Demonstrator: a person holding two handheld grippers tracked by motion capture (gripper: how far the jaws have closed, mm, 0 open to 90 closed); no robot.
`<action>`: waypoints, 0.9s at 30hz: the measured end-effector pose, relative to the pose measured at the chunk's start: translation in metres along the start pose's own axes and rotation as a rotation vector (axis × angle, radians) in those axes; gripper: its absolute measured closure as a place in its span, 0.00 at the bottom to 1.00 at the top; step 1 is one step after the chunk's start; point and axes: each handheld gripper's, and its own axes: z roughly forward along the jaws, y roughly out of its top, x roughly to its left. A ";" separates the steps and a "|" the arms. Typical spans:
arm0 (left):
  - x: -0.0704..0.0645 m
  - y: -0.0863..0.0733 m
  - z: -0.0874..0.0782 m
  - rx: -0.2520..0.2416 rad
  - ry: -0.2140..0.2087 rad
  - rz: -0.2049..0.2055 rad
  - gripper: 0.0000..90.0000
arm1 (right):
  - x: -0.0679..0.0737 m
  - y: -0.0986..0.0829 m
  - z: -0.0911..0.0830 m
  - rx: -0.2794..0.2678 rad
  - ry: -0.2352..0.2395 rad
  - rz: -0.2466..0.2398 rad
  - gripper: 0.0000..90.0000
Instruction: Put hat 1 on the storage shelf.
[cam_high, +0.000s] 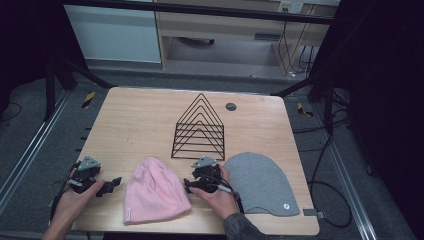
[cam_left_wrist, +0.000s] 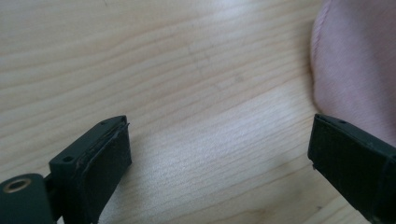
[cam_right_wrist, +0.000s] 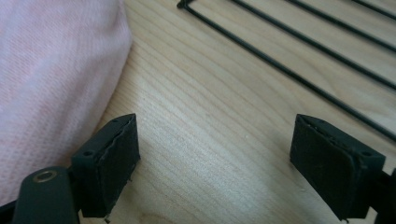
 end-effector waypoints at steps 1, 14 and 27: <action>-0.003 0.004 -0.005 -0.007 0.010 0.002 0.06 | 0.000 0.001 -0.002 -0.009 -0.002 -0.007 0.19; -0.036 0.069 -0.027 -0.036 -0.058 0.080 0.10 | -0.008 0.004 -0.031 -0.055 0.010 0.025 0.23; -0.057 0.101 -0.011 0.047 -0.109 0.093 0.16 | -0.005 0.006 -0.039 -0.062 0.037 0.002 0.20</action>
